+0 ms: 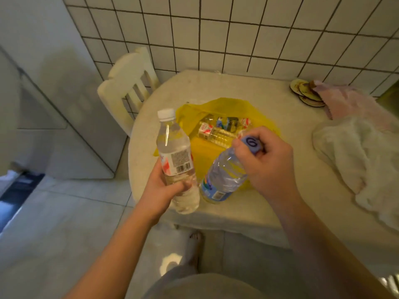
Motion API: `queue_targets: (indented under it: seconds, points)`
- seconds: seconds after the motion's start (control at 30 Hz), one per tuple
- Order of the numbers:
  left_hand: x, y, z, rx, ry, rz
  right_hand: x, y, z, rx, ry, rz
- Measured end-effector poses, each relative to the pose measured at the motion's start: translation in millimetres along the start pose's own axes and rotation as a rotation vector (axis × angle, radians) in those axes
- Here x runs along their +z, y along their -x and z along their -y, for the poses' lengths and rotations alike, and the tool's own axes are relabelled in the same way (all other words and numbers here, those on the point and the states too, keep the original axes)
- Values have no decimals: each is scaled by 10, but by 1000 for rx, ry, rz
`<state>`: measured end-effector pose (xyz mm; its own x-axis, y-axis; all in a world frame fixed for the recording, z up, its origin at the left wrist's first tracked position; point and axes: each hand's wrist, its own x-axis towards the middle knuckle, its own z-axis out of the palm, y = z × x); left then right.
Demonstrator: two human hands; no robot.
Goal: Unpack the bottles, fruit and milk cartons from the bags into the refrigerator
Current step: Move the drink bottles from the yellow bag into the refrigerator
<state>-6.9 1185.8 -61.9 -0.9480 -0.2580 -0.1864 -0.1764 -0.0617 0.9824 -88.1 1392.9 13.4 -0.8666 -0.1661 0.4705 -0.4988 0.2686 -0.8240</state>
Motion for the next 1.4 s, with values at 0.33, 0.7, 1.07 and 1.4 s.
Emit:
queue_targets:
  seconds: [0.33,0.7,1.07,1.4]
  points:
    - [-580,1138,256,-132,-105,-212,516,729,436,-47,-2,241]
    - [-2316,1876,395,-83,-128,-440,2236,1160,1323,-199,-70,484]
    - [-5209,2726,526,-48,-119,-614,5024,1879,2613,-222,-147,648]
    - [-7075,2965,581,-27,-115,-772,6817,2000,3484,-205,-167,782]
